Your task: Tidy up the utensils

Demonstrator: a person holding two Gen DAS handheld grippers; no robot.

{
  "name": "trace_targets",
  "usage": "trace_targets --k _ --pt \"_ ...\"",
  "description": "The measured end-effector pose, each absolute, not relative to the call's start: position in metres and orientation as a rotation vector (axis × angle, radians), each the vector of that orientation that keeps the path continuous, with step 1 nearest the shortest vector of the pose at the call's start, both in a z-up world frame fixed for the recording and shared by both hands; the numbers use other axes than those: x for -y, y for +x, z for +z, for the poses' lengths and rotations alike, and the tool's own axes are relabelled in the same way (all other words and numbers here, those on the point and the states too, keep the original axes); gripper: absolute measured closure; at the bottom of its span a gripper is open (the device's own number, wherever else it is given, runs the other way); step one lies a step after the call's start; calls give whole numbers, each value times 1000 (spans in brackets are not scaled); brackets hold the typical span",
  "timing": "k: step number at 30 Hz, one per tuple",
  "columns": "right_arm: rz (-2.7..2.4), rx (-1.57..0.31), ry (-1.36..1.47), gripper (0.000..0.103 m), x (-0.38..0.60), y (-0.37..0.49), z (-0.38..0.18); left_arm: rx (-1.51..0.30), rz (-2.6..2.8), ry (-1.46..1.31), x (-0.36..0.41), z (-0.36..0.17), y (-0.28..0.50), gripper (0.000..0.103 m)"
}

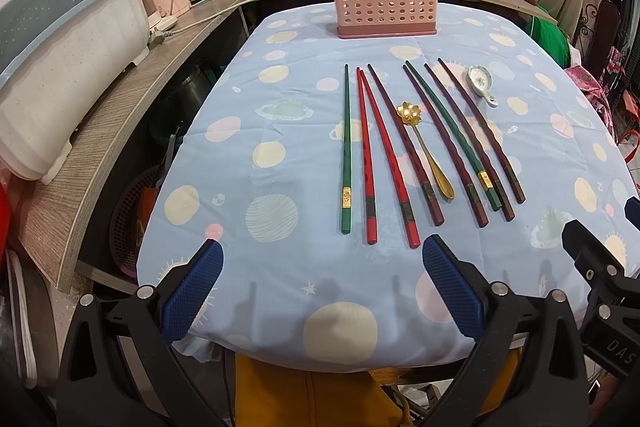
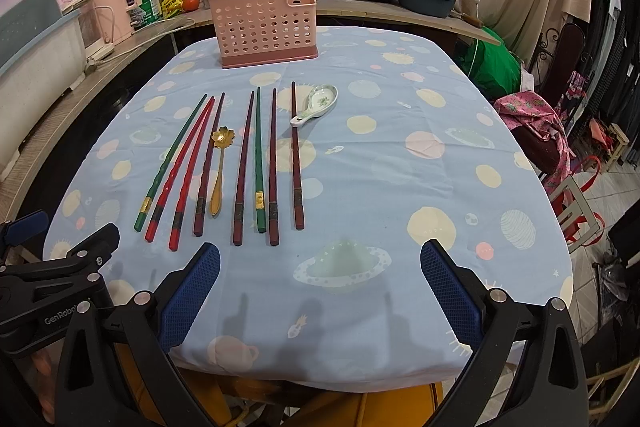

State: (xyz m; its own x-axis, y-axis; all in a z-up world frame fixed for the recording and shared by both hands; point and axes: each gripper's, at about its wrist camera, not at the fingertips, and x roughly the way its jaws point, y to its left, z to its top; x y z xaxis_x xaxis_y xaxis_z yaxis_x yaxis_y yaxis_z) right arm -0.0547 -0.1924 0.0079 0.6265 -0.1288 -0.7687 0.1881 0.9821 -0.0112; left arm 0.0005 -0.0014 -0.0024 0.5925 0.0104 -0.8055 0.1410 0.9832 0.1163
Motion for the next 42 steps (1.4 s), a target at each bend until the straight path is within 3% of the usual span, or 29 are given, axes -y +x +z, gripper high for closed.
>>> trace_targets --k 29,39,42 --pt "-192 -875 78 7 196 -53 4 -947 -80 163 0 -3 4 8" --pt "-211 -901 97 7 207 -40 -12 -1023 -52 107 -23 -39 40 8" --pt "-211 -906 98 7 207 -36 -14 -1047 -50 86 -29 -49 50 12"
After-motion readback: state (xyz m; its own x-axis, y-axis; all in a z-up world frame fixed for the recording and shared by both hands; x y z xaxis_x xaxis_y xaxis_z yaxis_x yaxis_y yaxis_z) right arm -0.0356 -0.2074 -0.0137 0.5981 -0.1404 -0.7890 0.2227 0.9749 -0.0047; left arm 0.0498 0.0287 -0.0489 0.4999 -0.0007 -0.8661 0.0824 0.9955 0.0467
